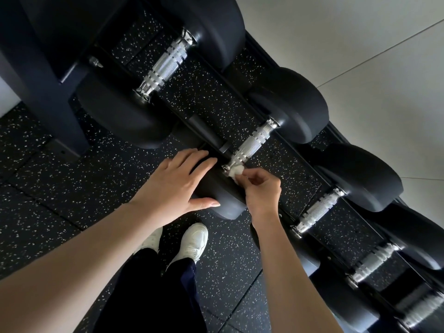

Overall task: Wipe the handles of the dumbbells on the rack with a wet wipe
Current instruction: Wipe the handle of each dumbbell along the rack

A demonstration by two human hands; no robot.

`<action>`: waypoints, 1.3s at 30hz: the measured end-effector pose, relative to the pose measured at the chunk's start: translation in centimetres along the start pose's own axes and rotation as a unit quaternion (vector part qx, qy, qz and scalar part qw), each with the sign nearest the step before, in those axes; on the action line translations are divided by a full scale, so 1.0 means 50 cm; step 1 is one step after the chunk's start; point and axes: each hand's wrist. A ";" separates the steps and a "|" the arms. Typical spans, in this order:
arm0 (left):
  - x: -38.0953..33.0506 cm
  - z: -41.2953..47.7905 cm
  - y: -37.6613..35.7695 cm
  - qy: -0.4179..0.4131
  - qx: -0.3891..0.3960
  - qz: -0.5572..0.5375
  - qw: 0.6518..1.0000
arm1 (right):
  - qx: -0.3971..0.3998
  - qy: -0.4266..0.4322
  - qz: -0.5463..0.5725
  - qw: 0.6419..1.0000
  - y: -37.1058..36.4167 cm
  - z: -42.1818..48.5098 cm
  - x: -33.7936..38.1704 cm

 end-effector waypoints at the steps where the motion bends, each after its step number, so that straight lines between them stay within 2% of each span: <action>1: 0.000 -0.001 -0.001 0.000 0.001 -0.001 1.000 | -0.003 -0.001 0.009 1.000 -0.001 0.000 -0.003; 10: 0.001 -0.001 -0.001 0.000 0.012 -0.007 1.000 | -0.068 -0.022 0.120 0.990 -0.008 0.003 -0.002; 16: 0.000 -0.002 0.001 0.005 0.016 -0.018 1.000 | -0.111 -0.042 0.209 0.971 0.000 0.037 0.024; 23: 0.000 0.001 0.002 0.002 0.018 -0.011 1.000 | -0.152 -0.018 0.245 0.957 0.024 0.088 0.061; 32: 0.002 0.002 0.003 0.004 0.031 -0.016 0.999 | -0.130 -0.034 0.281 0.950 0.029 0.071 0.054; 39: 0.001 0.001 0.003 0.007 0.036 -0.015 0.999 | -0.149 -0.059 0.308 0.938 0.021 0.096 0.068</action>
Point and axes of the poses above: each hand's wrist, its own z-axis towards the middle knuckle, its own y-axis out of the back of the hand, x = y × z, and after that the axes turned 9 degrees about y, right-handed
